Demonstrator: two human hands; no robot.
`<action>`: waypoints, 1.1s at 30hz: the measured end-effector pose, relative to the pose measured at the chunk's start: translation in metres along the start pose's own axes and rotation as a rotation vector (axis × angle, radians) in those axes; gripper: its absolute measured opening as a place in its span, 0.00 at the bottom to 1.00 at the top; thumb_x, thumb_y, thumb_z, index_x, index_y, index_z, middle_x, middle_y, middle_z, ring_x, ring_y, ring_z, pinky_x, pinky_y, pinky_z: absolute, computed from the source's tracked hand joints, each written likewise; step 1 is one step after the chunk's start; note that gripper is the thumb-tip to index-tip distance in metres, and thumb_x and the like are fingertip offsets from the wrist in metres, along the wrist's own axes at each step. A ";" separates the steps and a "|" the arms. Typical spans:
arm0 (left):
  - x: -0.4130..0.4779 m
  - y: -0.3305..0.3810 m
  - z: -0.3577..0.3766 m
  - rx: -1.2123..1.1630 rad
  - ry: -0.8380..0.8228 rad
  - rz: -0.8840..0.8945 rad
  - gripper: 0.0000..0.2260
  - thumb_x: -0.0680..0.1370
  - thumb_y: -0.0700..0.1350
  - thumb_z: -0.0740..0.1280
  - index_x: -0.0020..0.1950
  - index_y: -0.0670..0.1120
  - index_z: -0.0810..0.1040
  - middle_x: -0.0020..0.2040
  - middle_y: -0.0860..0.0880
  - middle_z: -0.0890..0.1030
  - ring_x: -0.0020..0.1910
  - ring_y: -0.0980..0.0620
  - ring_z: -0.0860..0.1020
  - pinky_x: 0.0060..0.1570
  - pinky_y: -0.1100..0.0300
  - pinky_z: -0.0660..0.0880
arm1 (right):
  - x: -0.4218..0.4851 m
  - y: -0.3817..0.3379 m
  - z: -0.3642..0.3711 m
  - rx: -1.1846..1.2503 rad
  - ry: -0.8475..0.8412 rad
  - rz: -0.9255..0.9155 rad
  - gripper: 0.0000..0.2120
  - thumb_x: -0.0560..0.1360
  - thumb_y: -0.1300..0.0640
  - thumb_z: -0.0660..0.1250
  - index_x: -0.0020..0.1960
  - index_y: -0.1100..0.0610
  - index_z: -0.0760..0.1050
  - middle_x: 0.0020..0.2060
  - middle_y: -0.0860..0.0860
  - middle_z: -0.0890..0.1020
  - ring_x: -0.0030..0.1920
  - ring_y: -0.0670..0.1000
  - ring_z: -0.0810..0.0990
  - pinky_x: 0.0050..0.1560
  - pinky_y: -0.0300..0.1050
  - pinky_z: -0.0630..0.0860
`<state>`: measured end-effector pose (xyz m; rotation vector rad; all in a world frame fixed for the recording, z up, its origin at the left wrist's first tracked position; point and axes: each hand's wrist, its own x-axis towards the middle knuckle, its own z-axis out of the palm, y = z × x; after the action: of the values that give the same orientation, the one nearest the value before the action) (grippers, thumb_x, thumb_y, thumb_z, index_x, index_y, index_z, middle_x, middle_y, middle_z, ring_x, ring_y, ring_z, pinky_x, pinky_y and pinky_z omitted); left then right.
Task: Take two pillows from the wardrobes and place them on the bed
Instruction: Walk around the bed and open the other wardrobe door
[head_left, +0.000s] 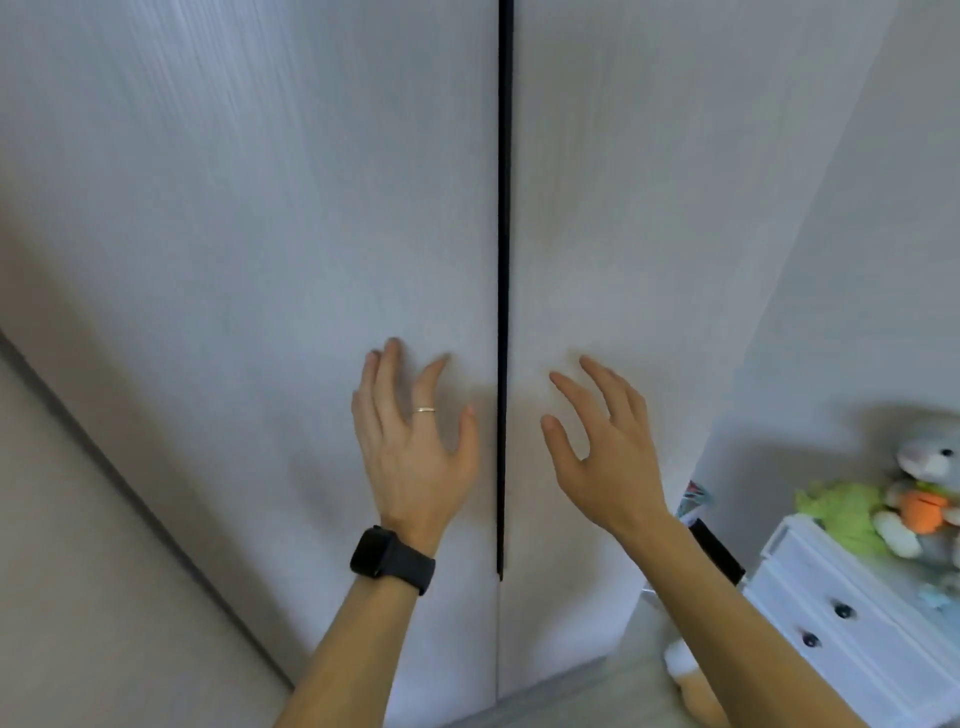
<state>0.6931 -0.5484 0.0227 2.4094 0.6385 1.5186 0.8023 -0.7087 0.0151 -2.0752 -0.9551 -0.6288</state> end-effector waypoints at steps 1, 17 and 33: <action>0.006 0.002 0.007 0.011 0.017 0.009 0.22 0.77 0.50 0.69 0.70 0.48 0.76 0.78 0.41 0.64 0.80 0.41 0.57 0.75 0.39 0.58 | 0.011 0.003 0.005 -0.009 0.044 -0.039 0.21 0.80 0.51 0.68 0.72 0.52 0.75 0.76 0.55 0.69 0.76 0.61 0.64 0.72 0.60 0.68; 0.039 0.051 0.091 0.124 0.274 -0.150 0.18 0.77 0.51 0.69 0.66 0.51 0.70 0.81 0.40 0.54 0.81 0.35 0.45 0.72 0.28 0.53 | 0.134 0.081 0.048 -0.104 0.325 -0.512 0.31 0.79 0.41 0.62 0.80 0.43 0.61 0.82 0.56 0.54 0.82 0.61 0.52 0.77 0.70 0.45; 0.021 0.102 0.062 0.417 0.126 -0.329 0.07 0.81 0.46 0.67 0.52 0.45 0.71 0.79 0.51 0.53 0.79 0.38 0.59 0.43 0.47 0.83 | 0.136 0.093 0.048 -0.016 0.298 -0.600 0.33 0.77 0.43 0.62 0.81 0.41 0.58 0.83 0.51 0.55 0.82 0.56 0.51 0.79 0.64 0.41</action>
<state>0.7810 -0.6256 0.0536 2.3297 1.4248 1.5188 0.9636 -0.6537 0.0393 -1.6290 -1.3974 -1.2137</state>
